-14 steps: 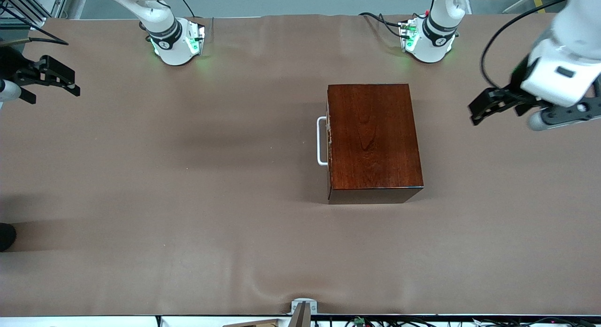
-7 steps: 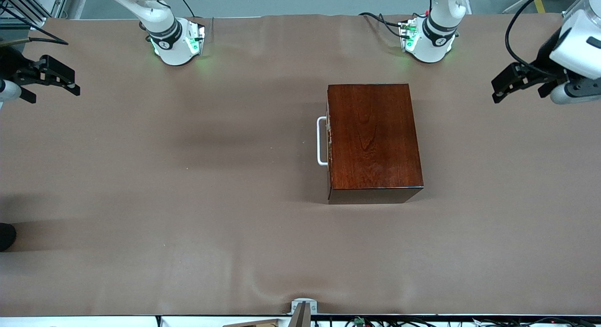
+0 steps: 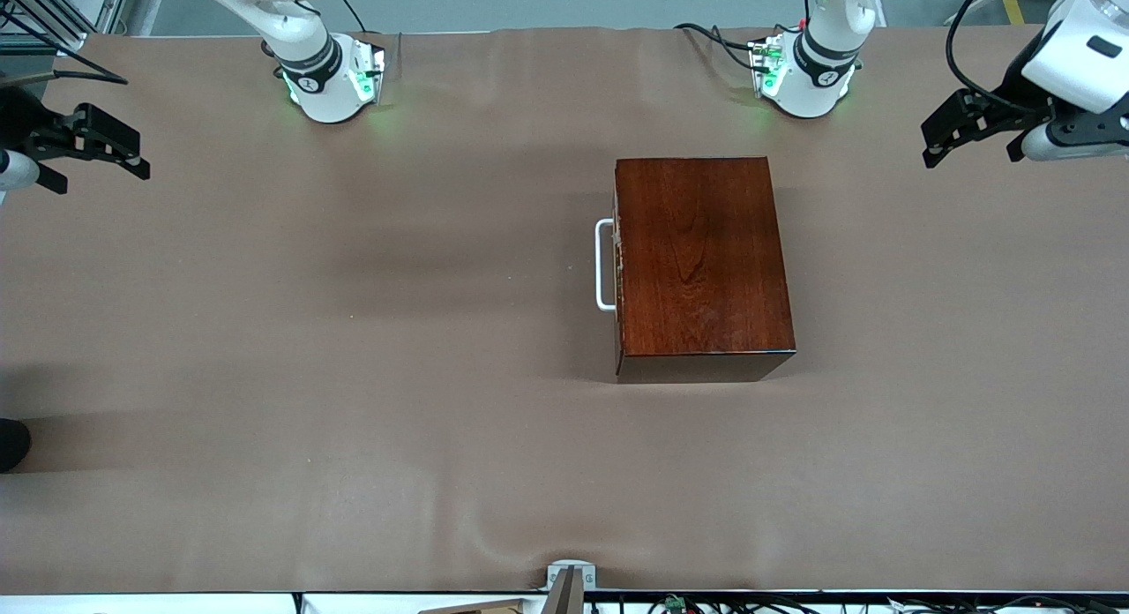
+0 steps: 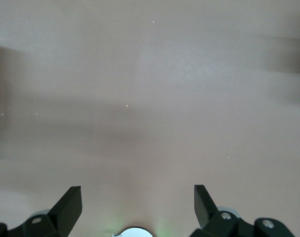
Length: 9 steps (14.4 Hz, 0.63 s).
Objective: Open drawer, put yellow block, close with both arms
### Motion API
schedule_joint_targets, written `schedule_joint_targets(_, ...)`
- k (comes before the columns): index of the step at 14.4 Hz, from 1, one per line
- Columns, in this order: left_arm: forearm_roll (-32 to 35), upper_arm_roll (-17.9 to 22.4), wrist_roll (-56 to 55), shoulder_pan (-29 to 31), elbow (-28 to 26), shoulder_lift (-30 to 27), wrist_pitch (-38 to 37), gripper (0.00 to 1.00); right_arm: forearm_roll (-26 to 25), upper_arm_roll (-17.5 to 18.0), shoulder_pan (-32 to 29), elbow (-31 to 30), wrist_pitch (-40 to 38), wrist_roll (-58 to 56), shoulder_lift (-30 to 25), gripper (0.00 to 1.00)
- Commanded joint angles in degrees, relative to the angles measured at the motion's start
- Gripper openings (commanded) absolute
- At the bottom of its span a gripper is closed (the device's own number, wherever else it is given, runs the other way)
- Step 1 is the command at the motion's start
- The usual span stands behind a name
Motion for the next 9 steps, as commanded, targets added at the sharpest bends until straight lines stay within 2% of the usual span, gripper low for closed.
schedule_joint_targets(1, -1.0, -0.9, 1.2, 1.3, 0.8, -0.2, 0.5, 1.00, -0.5, 0.3, -0.6, 0.5, -0.6, -0.7, -0.1, 1.00)
schedule_joint_targets(9, -0.1, -0.9, 1.5, 1.3, 1.7, 0.4, -0.8, 1.00, -0.5, 0.3, -0.6, 0.5, -0.5, -0.8, -0.1, 1.00)
